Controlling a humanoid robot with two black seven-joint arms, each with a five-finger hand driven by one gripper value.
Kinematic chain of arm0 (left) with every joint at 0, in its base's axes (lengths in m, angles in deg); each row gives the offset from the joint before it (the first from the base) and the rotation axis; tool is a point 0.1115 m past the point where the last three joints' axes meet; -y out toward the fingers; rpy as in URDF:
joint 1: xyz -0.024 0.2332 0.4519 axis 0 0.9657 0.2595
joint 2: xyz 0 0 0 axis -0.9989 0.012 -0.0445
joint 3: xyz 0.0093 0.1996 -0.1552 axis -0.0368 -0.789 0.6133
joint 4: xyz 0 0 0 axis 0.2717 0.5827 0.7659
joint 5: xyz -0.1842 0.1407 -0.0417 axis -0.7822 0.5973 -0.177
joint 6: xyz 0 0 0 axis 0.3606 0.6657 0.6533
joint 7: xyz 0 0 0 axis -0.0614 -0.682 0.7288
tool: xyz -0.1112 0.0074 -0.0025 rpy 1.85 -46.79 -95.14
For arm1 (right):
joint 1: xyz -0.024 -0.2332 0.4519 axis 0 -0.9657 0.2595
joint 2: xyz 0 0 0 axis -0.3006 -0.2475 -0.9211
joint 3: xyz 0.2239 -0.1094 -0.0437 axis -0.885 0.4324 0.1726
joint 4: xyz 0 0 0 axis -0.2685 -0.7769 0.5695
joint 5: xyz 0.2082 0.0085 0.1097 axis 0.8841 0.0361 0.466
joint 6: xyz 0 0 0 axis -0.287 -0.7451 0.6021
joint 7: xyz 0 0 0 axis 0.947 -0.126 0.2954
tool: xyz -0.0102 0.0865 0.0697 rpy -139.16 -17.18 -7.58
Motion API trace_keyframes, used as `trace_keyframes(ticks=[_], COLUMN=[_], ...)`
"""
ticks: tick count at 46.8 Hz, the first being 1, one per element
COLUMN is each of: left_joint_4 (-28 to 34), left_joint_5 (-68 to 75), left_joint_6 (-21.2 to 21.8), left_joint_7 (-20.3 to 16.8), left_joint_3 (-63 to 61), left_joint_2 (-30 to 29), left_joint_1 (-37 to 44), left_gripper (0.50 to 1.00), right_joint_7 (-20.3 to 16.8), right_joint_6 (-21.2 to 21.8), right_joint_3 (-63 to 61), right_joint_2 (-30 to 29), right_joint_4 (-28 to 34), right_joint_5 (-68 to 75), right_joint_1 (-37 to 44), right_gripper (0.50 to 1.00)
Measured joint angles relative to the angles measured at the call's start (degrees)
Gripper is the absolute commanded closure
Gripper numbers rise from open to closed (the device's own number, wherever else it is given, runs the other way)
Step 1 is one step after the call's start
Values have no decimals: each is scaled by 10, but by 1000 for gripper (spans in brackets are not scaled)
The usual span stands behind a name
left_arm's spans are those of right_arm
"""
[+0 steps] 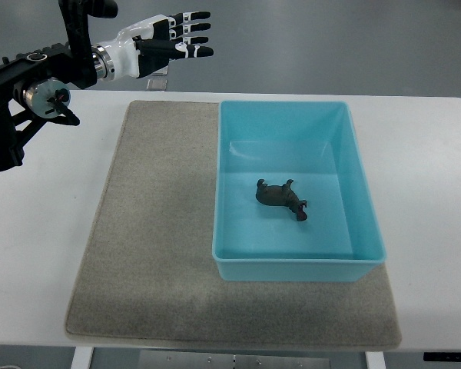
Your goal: Place brown hippo in blue box with left hand
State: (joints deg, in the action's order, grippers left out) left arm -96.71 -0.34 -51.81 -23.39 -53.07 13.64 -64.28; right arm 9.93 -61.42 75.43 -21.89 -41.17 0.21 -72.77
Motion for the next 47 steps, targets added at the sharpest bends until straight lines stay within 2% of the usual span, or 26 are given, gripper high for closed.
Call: trace_keyframes(ticks=[11,31,42,47], left_joint_4=[6,7,7,8], left_joint_5=[-83,-253,-257,-257], left_joint_6=[-14,-87,-99,-99], left_joint_7=[-1,5,59,67], left_joint_3=[8,34,121,127], left_joint_2=[-25,-98,-102,-99], left_joint_1=[30,116,164,170], left_gripper=[501,501,501,501], right_joint_7=[0,0,0,0], right_joint_6=[0,0,0,0], right_joint_3=[0,0,0,0], right_joint_2=[0,0,0,0], right_joint_4=[0,0,0,0], right_joint_5=[0,0,0,0], right_joint_1=[0,0,0,0], right_gripper=[564,564,564,564])
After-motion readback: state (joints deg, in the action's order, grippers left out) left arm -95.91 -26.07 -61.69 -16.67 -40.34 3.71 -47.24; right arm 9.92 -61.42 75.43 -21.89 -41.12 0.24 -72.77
